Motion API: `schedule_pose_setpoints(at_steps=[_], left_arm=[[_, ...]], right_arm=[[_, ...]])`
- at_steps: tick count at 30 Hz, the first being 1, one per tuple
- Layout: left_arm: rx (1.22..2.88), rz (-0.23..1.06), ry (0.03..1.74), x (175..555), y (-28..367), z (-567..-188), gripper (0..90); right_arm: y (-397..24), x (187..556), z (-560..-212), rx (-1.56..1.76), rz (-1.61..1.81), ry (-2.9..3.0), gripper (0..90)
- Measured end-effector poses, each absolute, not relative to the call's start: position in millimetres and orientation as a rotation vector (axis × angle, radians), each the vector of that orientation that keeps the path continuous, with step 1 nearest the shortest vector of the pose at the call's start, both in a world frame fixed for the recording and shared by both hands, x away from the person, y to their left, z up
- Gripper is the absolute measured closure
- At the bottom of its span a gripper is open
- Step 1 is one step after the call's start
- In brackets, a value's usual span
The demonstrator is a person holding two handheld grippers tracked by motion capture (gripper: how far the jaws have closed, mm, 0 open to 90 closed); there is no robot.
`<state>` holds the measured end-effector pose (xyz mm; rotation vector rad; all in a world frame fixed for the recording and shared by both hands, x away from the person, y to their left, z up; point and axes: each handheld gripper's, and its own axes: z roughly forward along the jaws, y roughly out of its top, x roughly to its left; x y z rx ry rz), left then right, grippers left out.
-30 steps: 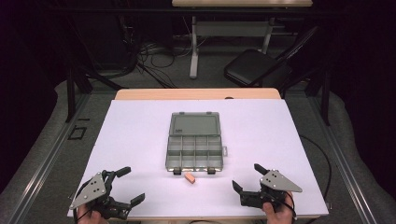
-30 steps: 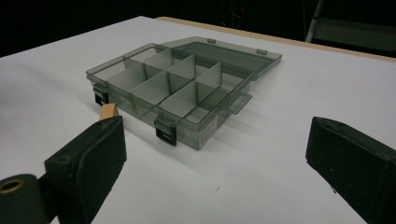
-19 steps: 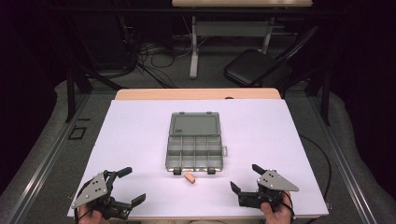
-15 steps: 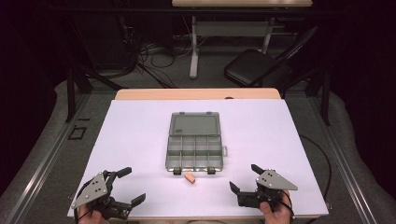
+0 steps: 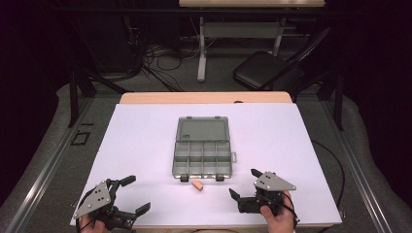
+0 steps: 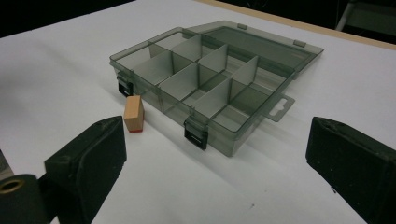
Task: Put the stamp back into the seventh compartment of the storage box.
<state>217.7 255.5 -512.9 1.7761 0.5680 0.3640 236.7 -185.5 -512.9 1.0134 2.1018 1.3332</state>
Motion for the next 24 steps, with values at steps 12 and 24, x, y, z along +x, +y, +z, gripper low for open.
schedule_pose_setpoints(at_steps=[12,24], left_arm=[[1.773,0.386,0.588,214,259,-514,3.3],[1.788,0.385,0.586,213,258,-514,3.3]], right_arm=[[-161,250,-508,0.98,1.336,2.179,4.9],[-143,258,-507,0.971,1.313,2.239,2.5]])
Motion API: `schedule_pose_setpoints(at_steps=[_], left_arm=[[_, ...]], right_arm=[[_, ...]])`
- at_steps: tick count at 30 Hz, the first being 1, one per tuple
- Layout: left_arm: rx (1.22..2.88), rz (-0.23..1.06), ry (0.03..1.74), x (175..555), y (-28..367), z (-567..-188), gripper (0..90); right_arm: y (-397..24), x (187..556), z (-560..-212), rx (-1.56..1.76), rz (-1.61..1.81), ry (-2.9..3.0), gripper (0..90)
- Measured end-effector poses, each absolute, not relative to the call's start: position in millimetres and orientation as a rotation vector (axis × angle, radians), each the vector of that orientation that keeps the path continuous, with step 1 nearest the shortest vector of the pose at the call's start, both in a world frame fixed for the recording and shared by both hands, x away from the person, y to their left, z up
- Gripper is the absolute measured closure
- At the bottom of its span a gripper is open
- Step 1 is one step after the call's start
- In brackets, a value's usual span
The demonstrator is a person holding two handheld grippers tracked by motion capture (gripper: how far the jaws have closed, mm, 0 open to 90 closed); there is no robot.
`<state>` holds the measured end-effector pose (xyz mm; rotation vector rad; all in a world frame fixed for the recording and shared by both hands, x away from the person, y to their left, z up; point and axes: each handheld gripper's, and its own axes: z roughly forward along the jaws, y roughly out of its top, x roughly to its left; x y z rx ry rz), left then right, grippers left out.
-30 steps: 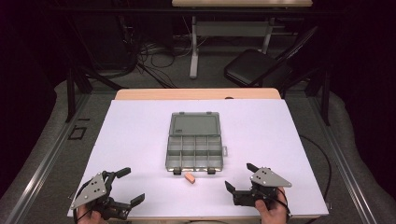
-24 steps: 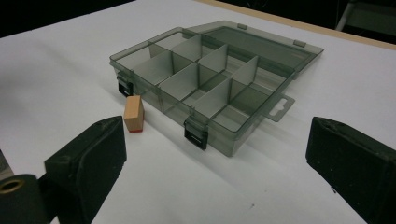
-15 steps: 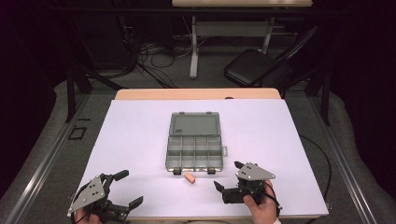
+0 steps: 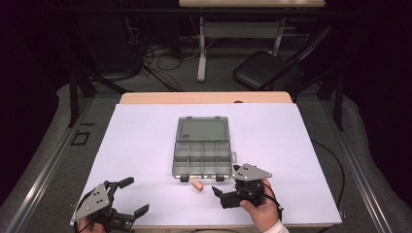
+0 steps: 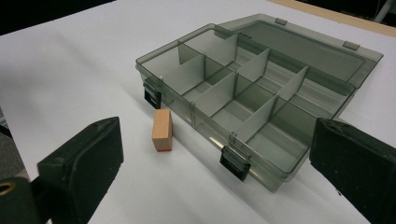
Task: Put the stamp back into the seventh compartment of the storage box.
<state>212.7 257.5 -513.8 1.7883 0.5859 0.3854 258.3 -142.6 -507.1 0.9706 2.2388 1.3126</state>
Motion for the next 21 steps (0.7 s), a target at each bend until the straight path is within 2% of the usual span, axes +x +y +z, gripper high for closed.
schedule_pose_setpoints(at_steps=[15,19,20,21], left_arm=[[1.789,0.393,0.586,212,257,-514,3.3],[1.79,0.393,0.586,212,257,-514,3.3],[1.79,0.393,0.586,212,257,-514,3.3],[1.79,0.393,0.587,212,257,-515,3.3]], right_arm=[[-120,260,-503,0.965,1.296,2.262,2.7],[-114,259,-503,0.956,1.303,2.251,7.7],[-111,258,-503,0.956,1.31,2.231,13.6],[-110,258,-503,0.955,1.309,2.228,14.7]])
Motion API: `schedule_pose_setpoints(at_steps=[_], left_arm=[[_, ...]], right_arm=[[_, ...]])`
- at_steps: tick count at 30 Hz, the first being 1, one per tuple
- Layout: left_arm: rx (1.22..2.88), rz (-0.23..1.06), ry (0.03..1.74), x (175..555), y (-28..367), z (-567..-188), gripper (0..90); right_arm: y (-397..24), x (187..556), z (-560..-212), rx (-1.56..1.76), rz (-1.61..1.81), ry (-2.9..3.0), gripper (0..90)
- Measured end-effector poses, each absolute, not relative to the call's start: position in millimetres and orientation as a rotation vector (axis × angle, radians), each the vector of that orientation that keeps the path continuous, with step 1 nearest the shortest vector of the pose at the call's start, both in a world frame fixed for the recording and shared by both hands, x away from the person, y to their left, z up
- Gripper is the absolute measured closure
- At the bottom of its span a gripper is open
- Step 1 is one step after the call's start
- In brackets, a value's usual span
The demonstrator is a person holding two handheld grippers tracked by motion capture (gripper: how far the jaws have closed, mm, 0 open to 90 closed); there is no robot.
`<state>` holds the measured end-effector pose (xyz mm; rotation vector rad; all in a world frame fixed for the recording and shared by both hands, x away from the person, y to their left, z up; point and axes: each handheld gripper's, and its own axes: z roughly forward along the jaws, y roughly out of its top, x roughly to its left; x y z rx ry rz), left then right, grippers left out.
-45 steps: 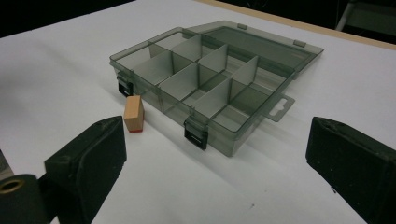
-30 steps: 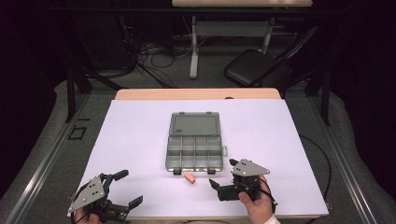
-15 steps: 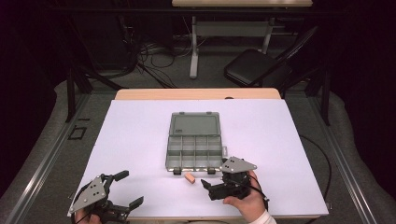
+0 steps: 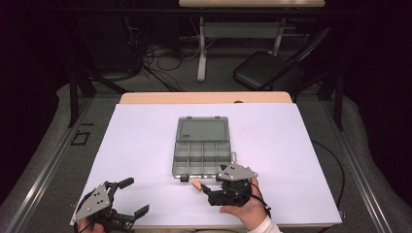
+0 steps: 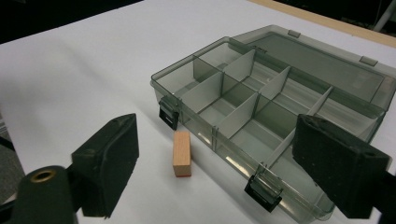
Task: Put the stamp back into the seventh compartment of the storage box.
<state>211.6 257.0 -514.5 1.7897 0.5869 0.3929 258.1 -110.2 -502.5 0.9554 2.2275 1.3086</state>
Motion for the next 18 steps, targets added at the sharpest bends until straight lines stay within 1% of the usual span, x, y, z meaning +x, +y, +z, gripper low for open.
schedule_pose_setpoints(at_steps=[3,7,10,11,12,18], left_arm=[[1.79,0.394,0.589,211,257,-515,3.4],[1.787,0.394,0.589,212,257,-515,3.3],[1.789,0.395,0.589,211,257,-515,3.3],[1.789,0.395,0.589,211,257,-515,3.4],[1.791,0.395,0.587,212,257,-515,3.3],[1.791,0.39,0.587,211,256,-515,3.3]], right_arm=[[-107,259,-503,0.953,1.305,2.238,16.2],[-102,260,-505,0.951,1.309,2.254,22.4],[-98,260,-507,0.951,1.313,2.262,26.0],[-98,260,-507,0.951,1.313,2.262,26.0],[-96,261,-509,0.951,1.31,2.269,29.9],[-91,263,-513,0.958,1.3,2.278,35.2]])
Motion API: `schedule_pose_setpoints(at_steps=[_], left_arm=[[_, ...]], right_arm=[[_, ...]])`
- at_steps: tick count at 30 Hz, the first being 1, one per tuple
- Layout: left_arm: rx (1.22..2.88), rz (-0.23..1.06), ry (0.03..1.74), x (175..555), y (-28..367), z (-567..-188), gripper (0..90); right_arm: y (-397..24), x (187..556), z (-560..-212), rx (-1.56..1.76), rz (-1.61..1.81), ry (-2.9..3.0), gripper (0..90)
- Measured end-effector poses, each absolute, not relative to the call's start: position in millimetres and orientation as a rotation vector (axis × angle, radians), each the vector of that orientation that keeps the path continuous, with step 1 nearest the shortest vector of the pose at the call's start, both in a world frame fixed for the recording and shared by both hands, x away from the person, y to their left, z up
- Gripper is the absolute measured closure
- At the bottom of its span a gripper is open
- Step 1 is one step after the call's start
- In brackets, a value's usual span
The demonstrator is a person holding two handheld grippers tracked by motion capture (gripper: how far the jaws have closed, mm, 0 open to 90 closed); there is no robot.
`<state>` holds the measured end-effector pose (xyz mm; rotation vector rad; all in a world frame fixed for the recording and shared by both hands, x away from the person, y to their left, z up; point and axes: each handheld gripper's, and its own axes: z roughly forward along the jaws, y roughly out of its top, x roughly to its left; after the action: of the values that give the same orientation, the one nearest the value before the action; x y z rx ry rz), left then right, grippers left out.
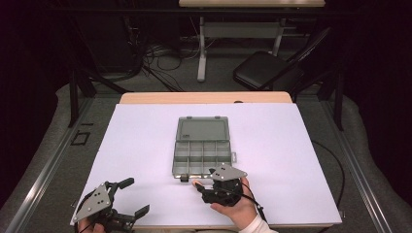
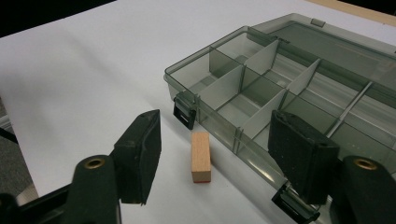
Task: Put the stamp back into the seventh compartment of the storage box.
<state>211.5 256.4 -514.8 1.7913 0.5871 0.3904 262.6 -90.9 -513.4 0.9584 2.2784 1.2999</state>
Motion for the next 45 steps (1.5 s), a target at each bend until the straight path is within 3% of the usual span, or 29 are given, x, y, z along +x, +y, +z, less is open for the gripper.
schedule_pose_setpoints(at_steps=[3,19,45], left_arm=[[1.789,0.393,0.588,212,257,-515,3.3],[1.788,0.388,0.589,212,257,-515,3.3],[1.8,0.383,0.588,212,256,-515,3.3]], right_arm=[[-89,263,-517,0.976,1.303,2.271,41.9],[-77,273,-537,0.981,1.265,2.327,52.4],[-70,277,-556,0.992,1.21,2.369,61.0]])
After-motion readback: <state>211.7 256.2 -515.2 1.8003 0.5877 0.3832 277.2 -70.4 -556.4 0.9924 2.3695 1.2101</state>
